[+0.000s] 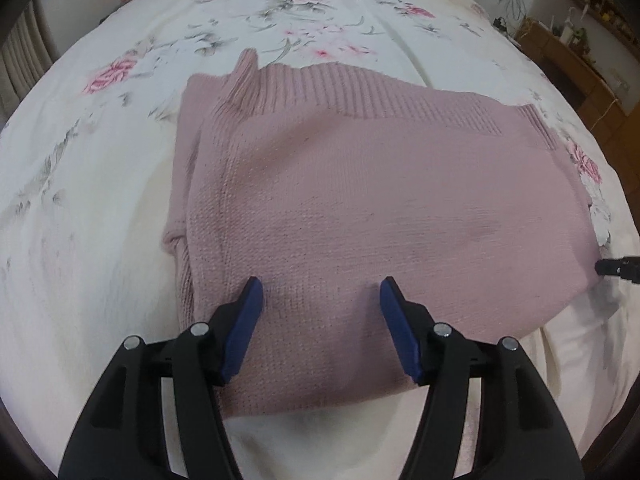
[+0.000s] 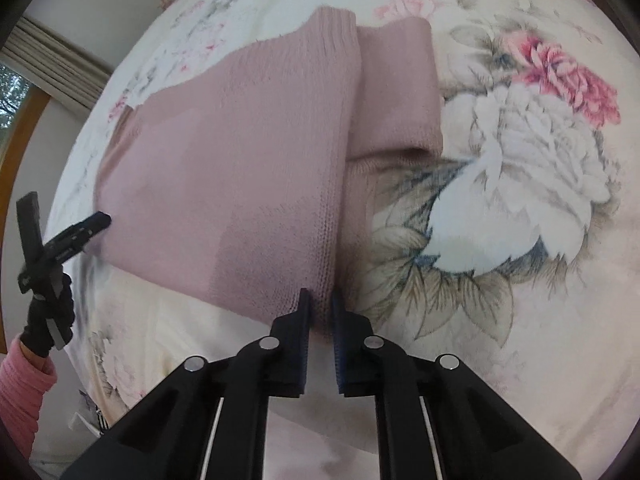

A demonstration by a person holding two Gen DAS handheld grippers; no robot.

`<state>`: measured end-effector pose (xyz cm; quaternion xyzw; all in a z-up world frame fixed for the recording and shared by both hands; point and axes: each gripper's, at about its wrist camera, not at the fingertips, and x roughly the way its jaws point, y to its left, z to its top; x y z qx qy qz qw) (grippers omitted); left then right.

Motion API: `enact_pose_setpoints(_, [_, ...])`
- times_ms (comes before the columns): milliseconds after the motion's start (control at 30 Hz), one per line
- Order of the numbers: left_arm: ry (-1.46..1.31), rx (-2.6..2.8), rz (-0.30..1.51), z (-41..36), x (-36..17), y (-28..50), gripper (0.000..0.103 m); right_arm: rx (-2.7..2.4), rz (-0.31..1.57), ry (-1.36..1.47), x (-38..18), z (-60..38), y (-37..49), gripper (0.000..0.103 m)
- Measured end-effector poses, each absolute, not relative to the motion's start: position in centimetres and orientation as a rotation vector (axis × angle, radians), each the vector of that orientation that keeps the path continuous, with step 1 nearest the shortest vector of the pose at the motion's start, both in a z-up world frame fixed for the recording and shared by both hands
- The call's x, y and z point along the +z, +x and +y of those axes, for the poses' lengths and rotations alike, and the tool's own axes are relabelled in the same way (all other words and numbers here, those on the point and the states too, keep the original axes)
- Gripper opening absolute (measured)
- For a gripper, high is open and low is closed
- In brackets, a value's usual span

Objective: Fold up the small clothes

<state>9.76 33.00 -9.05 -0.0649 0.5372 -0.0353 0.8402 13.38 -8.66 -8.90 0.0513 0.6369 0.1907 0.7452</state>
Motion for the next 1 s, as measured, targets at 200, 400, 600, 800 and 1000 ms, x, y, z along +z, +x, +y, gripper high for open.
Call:
enact_pose_setpoints(200, [-0.115,-0.072,1.139,32.5,-9.3,9.9,0.064,0.405,1.412,0.133,-9.8,-9.0,13.4,0.01])
enact_pose_setpoints(400, [-0.18,-0.089,1.116,32.5,-7.5,10.6,0.065,0.422,1.385,0.285,-8.1,-10.5,14.6,0.033])
enact_pose_setpoints(600, [-0.204,-0.095,1.103,32.0,-6.5,12.5,0.068,0.421,1.341,0.432,-7.6,-12.7,16.8,0.046])
enact_pose_setpoints(800, [-0.225,-0.098,1.105,31.5,-6.8,14.5,0.068,0.446,1.376,0.544,-9.7,-14.4,17.7,0.046])
enact_pose_setpoints(1000, [-0.231,-0.088,1.126,31.7,-7.9,15.4,0.069,0.479,1.381,0.638,-11.8,-15.2,18.0,0.045])
